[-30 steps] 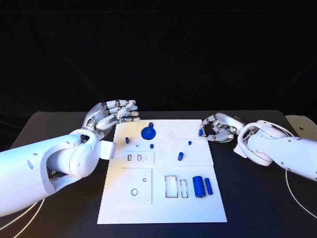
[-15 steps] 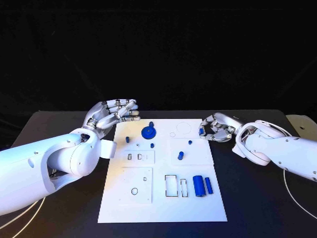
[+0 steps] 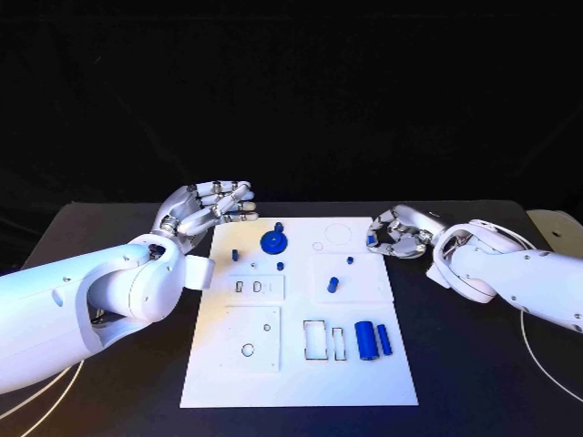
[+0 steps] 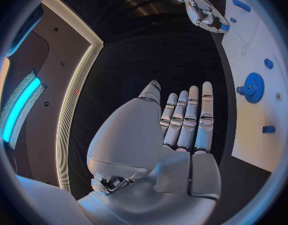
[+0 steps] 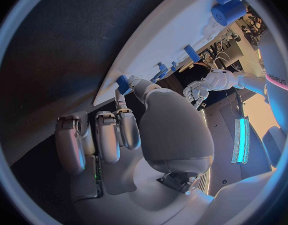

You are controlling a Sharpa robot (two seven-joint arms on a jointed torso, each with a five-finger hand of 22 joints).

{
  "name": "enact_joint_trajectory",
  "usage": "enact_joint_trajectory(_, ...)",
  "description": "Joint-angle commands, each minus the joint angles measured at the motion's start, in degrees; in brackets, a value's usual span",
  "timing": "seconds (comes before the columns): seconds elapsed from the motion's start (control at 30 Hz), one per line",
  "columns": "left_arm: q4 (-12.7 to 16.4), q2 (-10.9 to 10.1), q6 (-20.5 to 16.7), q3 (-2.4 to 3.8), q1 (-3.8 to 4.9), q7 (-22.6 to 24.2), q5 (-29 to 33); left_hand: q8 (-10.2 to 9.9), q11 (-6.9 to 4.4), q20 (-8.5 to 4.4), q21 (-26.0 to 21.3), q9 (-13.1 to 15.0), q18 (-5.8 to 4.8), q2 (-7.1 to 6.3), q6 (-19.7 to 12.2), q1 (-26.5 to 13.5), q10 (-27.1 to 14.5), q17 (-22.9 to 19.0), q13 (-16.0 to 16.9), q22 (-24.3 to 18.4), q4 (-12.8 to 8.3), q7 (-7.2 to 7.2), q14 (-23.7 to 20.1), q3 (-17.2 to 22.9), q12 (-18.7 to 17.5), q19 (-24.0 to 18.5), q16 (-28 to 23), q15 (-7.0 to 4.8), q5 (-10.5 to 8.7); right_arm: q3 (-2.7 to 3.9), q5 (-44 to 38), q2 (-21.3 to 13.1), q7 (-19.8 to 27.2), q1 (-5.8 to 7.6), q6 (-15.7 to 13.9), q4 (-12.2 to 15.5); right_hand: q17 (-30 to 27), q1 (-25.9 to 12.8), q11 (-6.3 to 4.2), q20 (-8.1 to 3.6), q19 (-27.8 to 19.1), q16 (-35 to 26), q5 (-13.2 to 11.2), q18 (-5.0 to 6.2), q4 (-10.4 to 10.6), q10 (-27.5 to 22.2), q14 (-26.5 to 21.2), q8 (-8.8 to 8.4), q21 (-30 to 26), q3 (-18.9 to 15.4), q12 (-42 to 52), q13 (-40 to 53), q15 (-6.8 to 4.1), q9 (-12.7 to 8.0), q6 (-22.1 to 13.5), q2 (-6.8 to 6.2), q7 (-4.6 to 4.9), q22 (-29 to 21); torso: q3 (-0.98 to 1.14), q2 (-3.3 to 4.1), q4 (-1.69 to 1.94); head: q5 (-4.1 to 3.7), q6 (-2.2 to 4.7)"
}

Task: Assemble the parts on the task board

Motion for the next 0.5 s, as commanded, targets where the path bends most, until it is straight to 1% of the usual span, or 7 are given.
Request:
enact_joint_trajectory(0.03,0.06,0.07,1.03,0.05,0.06,0.25,0.1,-0.2,0.06,-0.02,-0.19,-0.1,0.83,0.04,-0.11,0.57,0.26,0.05,0.04,-0.08,-0.06,1.74,-0.02,0.4,-0.12,0.34,-0.29,-0.09,-0.04,0.0,-0.33,0.1,0.05,-0.03,-1.97,0.12,9.33,0.4,-0.46,-0.3,5.99,0.14,-0.76,-0.81,-0.14,0.14,4.71,0.88,0.26,0.78,0.24,6.95,-0.49,0.68,0.47,1.44,-0.4,15.05,0.0,0.01,-0.01,-0.09,-0.04)
enact_joint_trajectory(0.1,0.05,0.07,1.07,0.05,0.06,0.21,0.1,-0.2,0.06,-0.02,-0.19,-0.1,0.83,0.04,-0.11,0.57,0.26,0.05,0.04,-0.08,-0.06,1.74,-0.02,0.4,-0.12,0.34,-0.29,-0.09,-0.04,0.0,-0.27,0.12,0.19,-0.03,-3.03,0.24,9.42,0.45,-0.57,-0.39,5.99,0.16,-0.67,-0.81,-0.28,0.29,4.73,1.18,0.26,1.16,0.38,7.11,-0.59,0.86,0.59,1.76,-0.53,15.05,0.0,0.02,0.01,-0.12,-0.03)
enact_joint_trajectory(0.13,0.03,0.07,1.11,0.05,0.06,0.18,0.1,-0.23,0.08,-0.02,-0.21,-0.11,0.83,0.07,-0.14,0.57,0.23,0.08,0.02,-0.1,-0.01,1.76,-0.04,0.45,-0.18,0.35,-0.33,-0.08,-0.03,0.0,-0.23,0.12,0.22,-0.03,-4.01,0.4,9.42,0.52,-0.68,-0.47,5.99,0.16,-0.54,-0.81,-0.41,0.36,4.73,1.42,0.26,1.51,0.43,7.17,-0.68,1.0,0.68,2.09,-0.64,15.05,0.01,0.02,0.0,-0.2,-0.05)
enact_joint_trajectory(0.23,0.0,0.06,1.15,0.05,0.06,0.13,0.09,-0.23,0.08,-0.02,-0.21,-0.11,0.83,0.07,-0.14,0.57,0.23,0.08,0.02,-0.1,-0.01,1.76,-0.04,0.45,-0.18,0.35,-0.33,-0.08,-0.03,0.0,-0.27,0.03,0.1,-0.02,-5.42,0.83,9.42,0.61,-0.8,-0.61,5.99,0.15,-0.11,-0.81,-0.67,0.35,4.74,1.72,0.26,2.12,0.37,7.13,-0.8,1.22,0.57,2.57,-0.75,15.05,-0.01,-0.01,0.0,-0.28,-0.03)
enact_joint_trajectory(0.3,-0.03,0.04,1.16,0.05,0.05,0.12,0.09,-0.23,0.08,-0.02,-0.21,-0.11,0.83,0.07,-0.14,0.57,0.23,0.08,0.02,-0.1,-0.01,1.76,-0.04,0.45,-0.18,0.35,-0.33,-0.08,-0.03,0.02,-0.37,-0.2,-0.16,-0.01,-6.36,1.64,9.46,0.6,-0.82,-0.67,5.99,0.16,0.21,-0.81,-0.85,0.32,4.75,1.84,0.26,2.36,0.3,7.08,-0.84,1.33,0.44,2.63,-0.75,15.05,-0.03,-0.05,-0.01,-0.17,-0.11)
enact_joint_trajectory(0.37,-0.06,0.01,1.17,0.05,0.05,0.13,0.09,-0.23,0.08,-0.02,-0.21,-0.11,0.83,0.07,-0.14,0.57,0.23,0.08,0.02,-0.1,-0.01,1.76,-0.04,0.45,-0.18,0.35,-0.33,-0.08,-0.03,0.07,-0.85,-0.69,-0.73,0.01,-7.26,3.45,9.8,0.63,-0.86,-0.75,5.99,0.26,0.97,-0.81,-1.21,0.51,4.83,2.11,0.26,2.98,0.46,7.27,-0.9,1.56,0.2,2.99,-0.76,15.05,-0.04,-0.09,0.0,-0.03,-0.13)
enact_joint_trajectory(0.5,-0.12,-0.08,1.17,0.04,0.04,0.11,0.09,-0.25,0.09,-0.02,-0.22,-0.12,0.83,0.08,-0.17,0.58,0.21,0.09,0.01,-0.11,0.0,1.77,-0.06,0.47,-0.22,0.35,-0.36,-0.07,-0.03,0.22,-2.7,-1.54,-3.03,0.22,-8.55,8.31,9.93,0.58,-0.84,-0.77,5.99,0.3,1.05,-0.81,-1.32,0.55,4.86,2.16,0.26,3.09,0.5,7.32,-0.91,1.63,0.08,3.0,-0.73,15.05,0.01,-0.1,-0.07,0.29,-0.24)
